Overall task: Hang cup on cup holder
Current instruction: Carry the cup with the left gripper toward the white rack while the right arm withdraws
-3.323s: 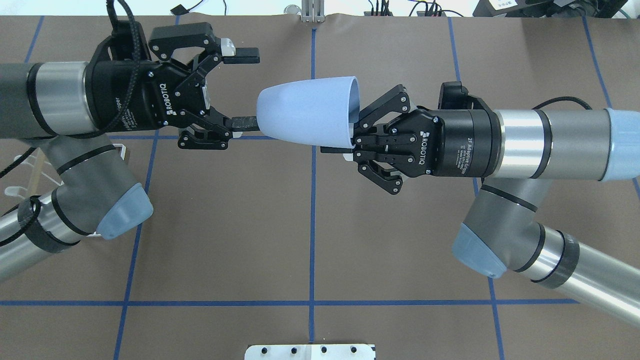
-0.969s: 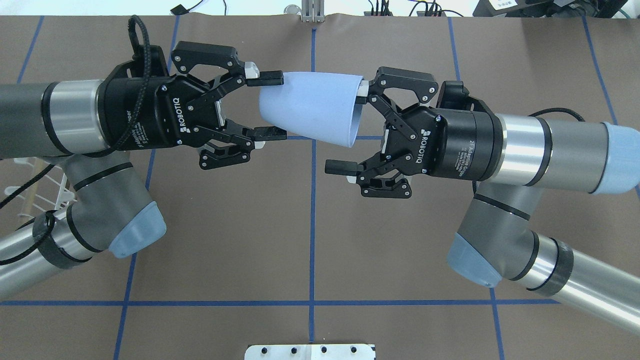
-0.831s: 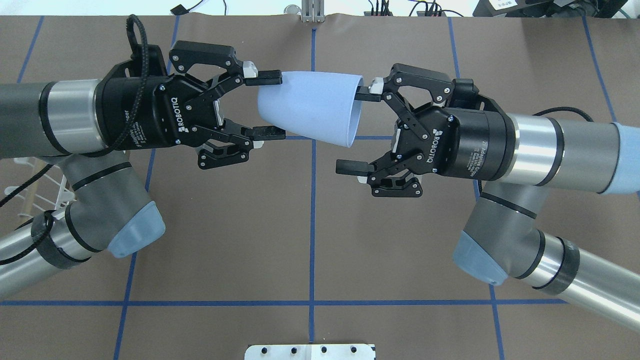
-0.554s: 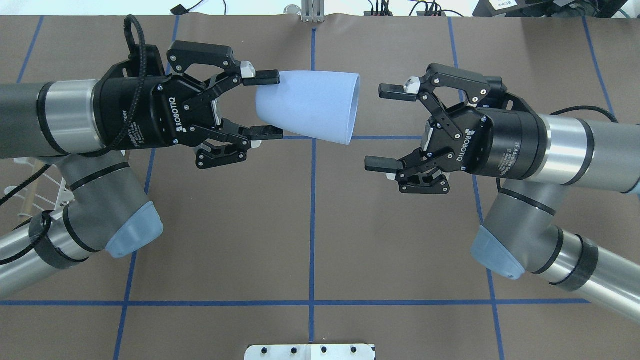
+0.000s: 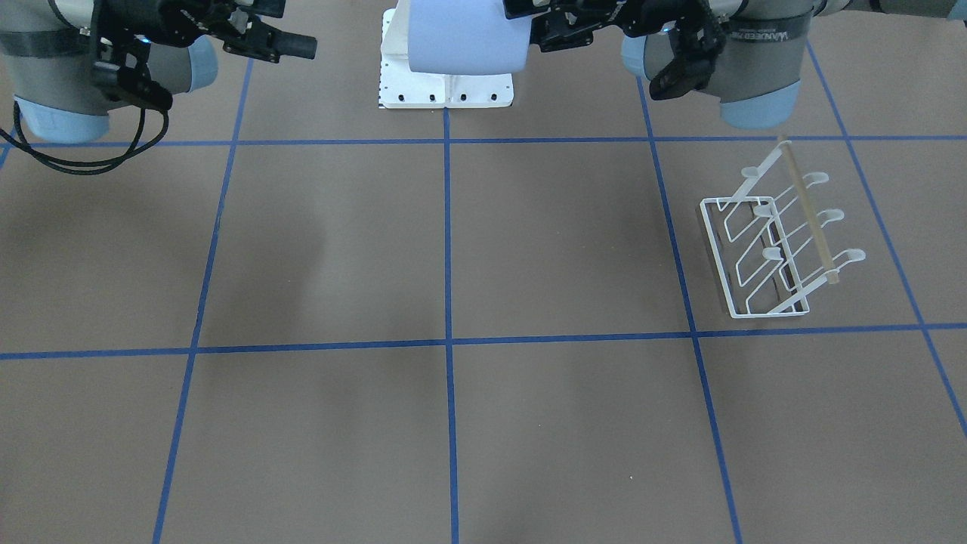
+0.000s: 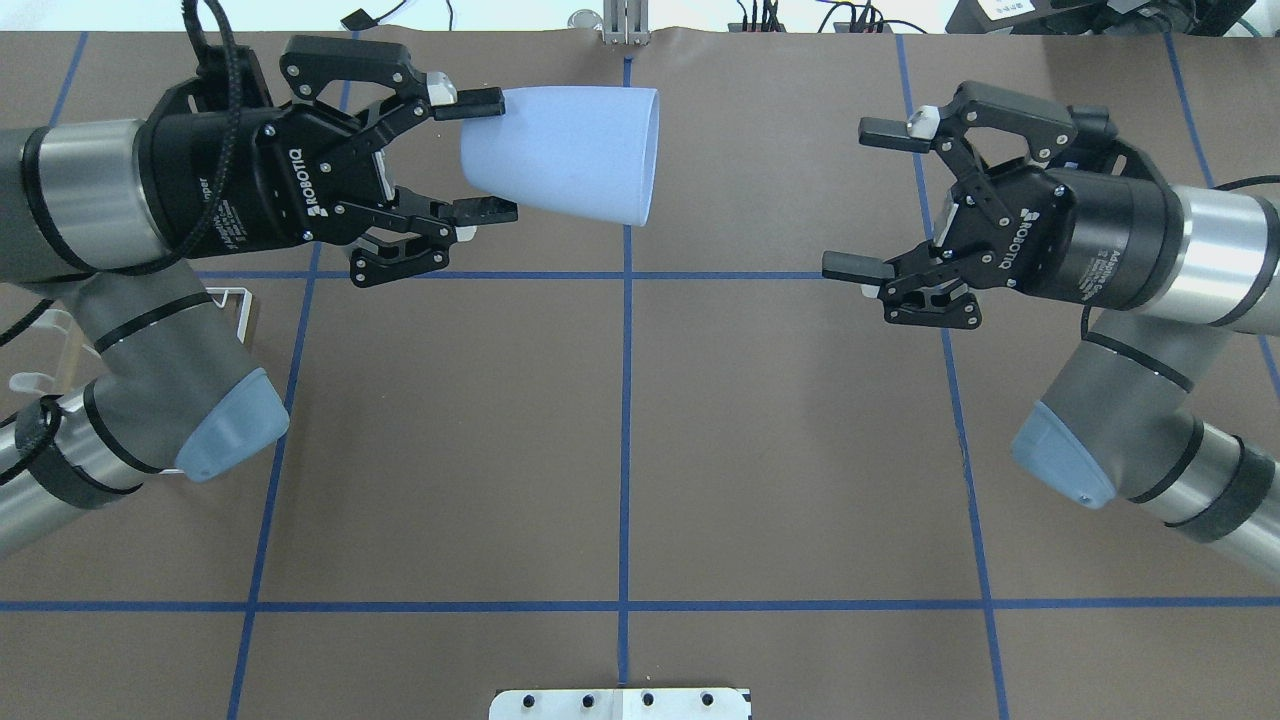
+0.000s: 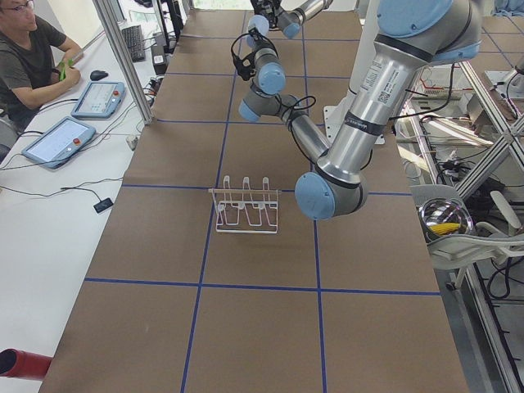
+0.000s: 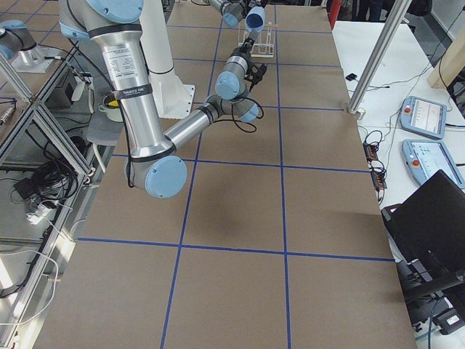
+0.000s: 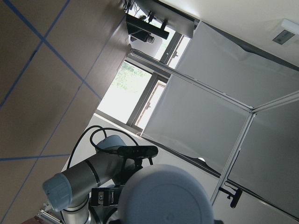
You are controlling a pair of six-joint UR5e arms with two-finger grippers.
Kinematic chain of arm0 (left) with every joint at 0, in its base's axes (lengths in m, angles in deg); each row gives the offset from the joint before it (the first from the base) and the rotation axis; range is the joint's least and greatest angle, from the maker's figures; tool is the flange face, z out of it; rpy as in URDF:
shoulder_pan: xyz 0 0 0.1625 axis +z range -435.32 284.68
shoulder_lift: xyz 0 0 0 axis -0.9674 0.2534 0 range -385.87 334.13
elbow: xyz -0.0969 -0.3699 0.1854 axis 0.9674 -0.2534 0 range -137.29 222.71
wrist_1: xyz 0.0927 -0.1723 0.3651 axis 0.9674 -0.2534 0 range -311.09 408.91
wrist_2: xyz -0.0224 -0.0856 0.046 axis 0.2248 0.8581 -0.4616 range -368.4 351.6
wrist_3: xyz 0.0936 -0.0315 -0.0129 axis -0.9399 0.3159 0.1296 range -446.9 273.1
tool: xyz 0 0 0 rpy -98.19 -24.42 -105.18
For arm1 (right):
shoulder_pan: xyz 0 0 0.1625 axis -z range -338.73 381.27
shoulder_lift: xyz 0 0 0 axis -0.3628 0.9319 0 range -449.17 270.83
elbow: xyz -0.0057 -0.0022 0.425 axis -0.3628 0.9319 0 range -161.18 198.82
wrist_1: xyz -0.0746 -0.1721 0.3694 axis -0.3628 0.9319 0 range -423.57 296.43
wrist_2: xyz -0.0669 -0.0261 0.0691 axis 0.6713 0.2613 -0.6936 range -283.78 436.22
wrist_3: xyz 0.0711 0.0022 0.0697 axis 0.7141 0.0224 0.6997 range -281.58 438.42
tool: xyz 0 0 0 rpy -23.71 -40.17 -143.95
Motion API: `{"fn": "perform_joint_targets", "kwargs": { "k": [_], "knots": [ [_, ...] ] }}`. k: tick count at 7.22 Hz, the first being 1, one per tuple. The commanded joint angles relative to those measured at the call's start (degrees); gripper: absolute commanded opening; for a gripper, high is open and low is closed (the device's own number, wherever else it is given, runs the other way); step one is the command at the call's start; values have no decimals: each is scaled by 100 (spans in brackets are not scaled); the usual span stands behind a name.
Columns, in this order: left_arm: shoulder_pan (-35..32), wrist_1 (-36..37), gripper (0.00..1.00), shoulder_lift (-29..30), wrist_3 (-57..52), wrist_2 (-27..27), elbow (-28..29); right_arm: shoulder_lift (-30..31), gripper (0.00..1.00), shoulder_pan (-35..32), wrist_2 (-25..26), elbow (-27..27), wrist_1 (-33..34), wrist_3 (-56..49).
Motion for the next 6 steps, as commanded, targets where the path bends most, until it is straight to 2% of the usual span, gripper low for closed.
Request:
{"fn": "perform_joint_targets", "kwargs": {
  "k": [1, 2, 3, 4, 6],
  "knots": [
    [-401, 768, 0, -396, -1048, 61, -99, 89, 100, -816, -1408, 854, 54, -1785],
    [-629, 850, 0, -677, -1636, 218, -100, 89, 100, -1247, -1867, 1294, 54, -2385],
    [-1058, 1120, 0, -915, -2164, 568, -100, 176, 100, -1469, -2029, 1629, 54, -3026],
    [-1445, 1575, 0, -1048, -2830, 893, -82, 499, 100, -1654, -1978, 1728, 202, -3824],
    [-2263, 3215, 0, -1067, -4637, 1518, -100, 1202, 100, -1883, -1768, 1738, 1139, -5837]
  ]
}}
